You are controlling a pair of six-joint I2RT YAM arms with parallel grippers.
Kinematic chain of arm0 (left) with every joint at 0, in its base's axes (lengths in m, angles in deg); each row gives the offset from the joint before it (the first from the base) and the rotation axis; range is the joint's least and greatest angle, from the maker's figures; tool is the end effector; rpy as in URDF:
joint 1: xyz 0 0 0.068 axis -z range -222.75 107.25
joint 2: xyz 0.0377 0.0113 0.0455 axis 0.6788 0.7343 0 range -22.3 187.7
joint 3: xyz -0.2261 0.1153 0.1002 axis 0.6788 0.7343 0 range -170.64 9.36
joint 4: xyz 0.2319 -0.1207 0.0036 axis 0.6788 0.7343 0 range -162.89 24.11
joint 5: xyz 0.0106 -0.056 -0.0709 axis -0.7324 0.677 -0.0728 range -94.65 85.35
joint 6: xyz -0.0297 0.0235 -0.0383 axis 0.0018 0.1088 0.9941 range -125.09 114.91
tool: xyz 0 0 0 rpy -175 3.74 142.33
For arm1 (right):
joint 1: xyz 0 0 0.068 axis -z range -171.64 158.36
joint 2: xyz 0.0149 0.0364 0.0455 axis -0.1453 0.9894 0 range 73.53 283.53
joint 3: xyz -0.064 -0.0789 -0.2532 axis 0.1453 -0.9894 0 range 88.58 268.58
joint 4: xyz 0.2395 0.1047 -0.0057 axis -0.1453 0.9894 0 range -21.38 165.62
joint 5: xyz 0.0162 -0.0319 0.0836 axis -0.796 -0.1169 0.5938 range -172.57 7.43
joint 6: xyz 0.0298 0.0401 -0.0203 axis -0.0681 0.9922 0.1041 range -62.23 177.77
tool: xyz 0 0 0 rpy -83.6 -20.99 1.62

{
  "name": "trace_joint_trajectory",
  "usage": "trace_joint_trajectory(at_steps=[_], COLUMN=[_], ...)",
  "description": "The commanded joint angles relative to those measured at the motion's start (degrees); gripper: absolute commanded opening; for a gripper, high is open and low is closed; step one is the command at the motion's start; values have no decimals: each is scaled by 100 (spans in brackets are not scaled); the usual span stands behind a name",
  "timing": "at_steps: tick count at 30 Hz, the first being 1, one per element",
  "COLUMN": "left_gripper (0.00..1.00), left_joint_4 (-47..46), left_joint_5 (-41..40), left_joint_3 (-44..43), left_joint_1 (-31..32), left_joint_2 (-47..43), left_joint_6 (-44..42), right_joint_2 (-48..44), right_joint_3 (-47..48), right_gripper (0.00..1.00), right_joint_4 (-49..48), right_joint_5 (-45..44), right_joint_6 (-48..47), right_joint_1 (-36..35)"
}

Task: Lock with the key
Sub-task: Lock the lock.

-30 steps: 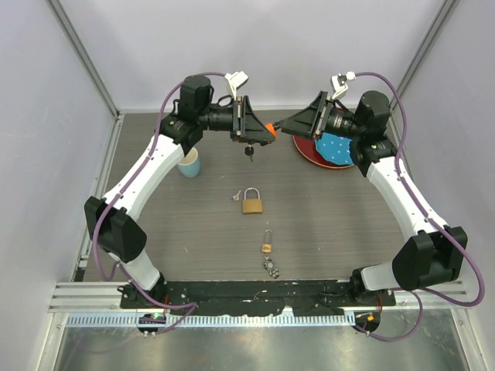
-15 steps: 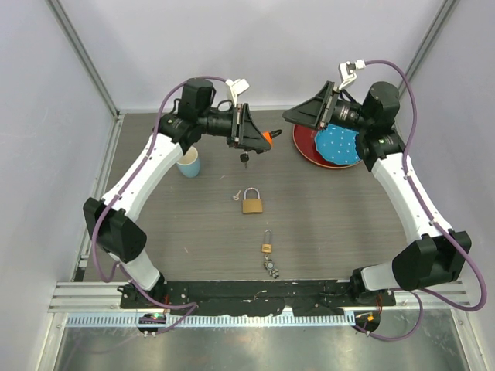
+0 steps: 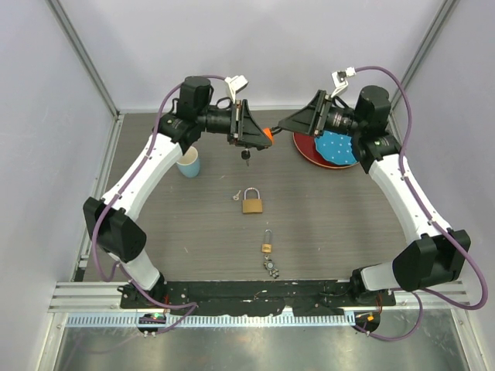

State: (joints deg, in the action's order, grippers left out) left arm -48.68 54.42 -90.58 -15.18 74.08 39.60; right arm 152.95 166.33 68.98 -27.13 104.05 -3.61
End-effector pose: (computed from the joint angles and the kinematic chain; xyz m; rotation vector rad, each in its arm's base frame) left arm 0.3197 -0.2014 0.4185 0.4881 2.1398 -1.7685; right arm 0.2995 0.0934 0.4225 -0.3093 1.8023 1.5148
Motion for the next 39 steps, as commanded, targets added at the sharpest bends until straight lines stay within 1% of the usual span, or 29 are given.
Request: trace_joint_trajectory(at_steps=[1,7,11,13,18,23,25,27,30,32,33,38,39], left_gripper=[0,0,0,0,0,0,0,0,0,0,0,0,0], left_joint_4=[-803,-830,-786,-768,-751,-707,-707,-750,-943,-1084,-1172,-1260,-1269], left_joint_5=[307,307,404,447,588,764,755,712,676,650,641,615,597], left_joint_3=[-43,45,54,89,98,141,177,212,282,326,335,344,361], left_joint_1=[20,20,29,29,20,20,38,46,82,108,117,152,143], left_joint_2=[-225,-251,-242,-260,-313,-374,-392,-435,-445,-445,-436,-409,-418], left_joint_6=[269,295,295,277,286,304,313,321,435,549,576,638,629], right_joint_2=[-198,-330,-374,-348,-409,-524,-524,-480,-489,-515,-532,-603,-638], right_joint_3=[-111,-208,-208,-156,-155,-77,55,143,91,38,-14,-138,-181], right_gripper=[59,54,54,54,55,64,70,72,72,71,67,57,54], right_joint_4=[192,43,-9,-246,-230,-151,-115,-132,-150,-150,-168,-177,-185], right_joint_5=[107,169,64,37,-226,-437,-420,-297,-148,-104,-60,63,81], right_joint_6=[-304,-278,-286,-138,-225,-304,-330,-304,-286,-260,-260,-242,-234], right_joint_1=[-201,-201,-192,-192,-78,63,63,63,1,-69,-86,-236,-253])
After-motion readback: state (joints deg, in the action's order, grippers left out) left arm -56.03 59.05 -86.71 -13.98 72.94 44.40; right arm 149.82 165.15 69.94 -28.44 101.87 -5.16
